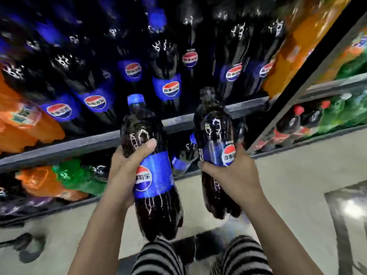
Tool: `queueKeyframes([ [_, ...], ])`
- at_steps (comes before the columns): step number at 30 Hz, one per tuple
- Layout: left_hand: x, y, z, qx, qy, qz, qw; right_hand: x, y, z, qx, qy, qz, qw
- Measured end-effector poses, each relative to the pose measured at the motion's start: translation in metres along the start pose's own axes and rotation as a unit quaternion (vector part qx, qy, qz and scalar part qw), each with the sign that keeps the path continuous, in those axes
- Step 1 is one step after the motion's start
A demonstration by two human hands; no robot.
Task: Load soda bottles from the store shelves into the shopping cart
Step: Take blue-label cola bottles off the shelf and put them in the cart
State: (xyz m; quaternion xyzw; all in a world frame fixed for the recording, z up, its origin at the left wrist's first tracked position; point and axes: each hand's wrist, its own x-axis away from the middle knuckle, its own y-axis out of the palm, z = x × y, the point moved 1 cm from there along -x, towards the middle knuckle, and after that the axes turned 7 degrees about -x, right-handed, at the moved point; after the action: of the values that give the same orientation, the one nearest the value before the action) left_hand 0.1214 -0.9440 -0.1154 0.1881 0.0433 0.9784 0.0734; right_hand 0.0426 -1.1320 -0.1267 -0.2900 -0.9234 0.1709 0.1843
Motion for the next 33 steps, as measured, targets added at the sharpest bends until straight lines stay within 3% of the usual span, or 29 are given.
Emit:
queueKeyframes([
  [5,-0.038,0.007,-0.043,-0.029,0.197,-0.012,0.98,-0.041,0.038,0.047,-0.073,-0.115,0.04,0.99],
  [9,-0.059,0.0,-0.058,0.009,0.293,-0.008,0.956,-0.057,0.055,0.064,-0.11,-0.214,0.059,0.969],
  [16,-0.052,-0.012,-0.03,0.011,0.383,0.037,0.923,-0.057,0.047,0.044,-0.12,-0.29,0.077,0.947],
  [25,-0.062,0.0,0.065,-0.059,0.56,0.128,0.816,-0.077,0.026,-0.033,-0.21,-0.375,0.12,0.895],
  [30,-0.089,0.003,0.076,-0.092,0.6,0.16,0.779,-0.099,0.026,-0.06,-0.234,-0.415,0.158,0.865],
  [33,-0.107,0.002,0.07,-0.118,0.595,0.176,0.775,-0.112,0.033,-0.063,-0.224,-0.421,0.164,0.863],
])
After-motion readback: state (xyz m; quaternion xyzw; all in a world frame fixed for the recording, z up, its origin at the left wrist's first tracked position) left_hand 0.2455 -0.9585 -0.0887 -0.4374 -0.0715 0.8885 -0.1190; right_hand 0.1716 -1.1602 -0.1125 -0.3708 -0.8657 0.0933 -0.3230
